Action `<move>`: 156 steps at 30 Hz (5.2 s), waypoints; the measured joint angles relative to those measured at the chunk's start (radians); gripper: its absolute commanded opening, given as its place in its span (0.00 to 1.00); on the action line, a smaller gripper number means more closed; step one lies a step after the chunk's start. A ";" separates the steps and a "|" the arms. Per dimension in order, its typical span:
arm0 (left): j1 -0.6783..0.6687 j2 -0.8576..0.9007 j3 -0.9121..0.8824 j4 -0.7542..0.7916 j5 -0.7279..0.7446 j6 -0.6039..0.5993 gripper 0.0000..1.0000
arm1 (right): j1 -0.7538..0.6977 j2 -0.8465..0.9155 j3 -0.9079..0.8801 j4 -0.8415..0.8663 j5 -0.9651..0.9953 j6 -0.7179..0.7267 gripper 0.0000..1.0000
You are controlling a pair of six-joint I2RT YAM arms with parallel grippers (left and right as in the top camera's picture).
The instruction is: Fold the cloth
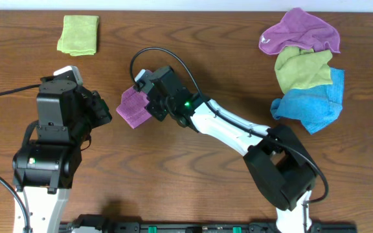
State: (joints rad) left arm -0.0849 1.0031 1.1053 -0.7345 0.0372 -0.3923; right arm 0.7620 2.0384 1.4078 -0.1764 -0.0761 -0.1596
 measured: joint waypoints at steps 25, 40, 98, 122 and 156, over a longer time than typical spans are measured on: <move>-0.002 0.193 -0.030 0.008 -0.007 0.000 0.06 | -0.346 0.000 0.089 -0.338 0.293 0.179 0.01; -0.283 0.755 -0.042 0.546 0.145 0.031 0.06 | -0.444 -0.001 0.162 -0.541 0.155 0.232 0.01; -0.285 0.942 -0.042 0.716 -0.098 0.028 0.06 | -0.234 -0.006 0.355 -0.529 -0.123 0.232 0.01; -0.100 -0.079 -0.042 0.454 -0.219 0.001 0.09 | -0.205 0.008 0.355 -0.536 -0.140 0.164 0.01; -0.099 -0.225 -0.039 0.025 -0.179 -0.008 0.13 | -0.193 0.134 0.356 -0.541 -0.200 0.123 0.01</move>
State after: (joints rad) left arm -0.1841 0.7780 1.0660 -0.7094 -0.1421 -0.4004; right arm 0.5686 2.1719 1.7638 -0.7170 -0.2756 -0.0368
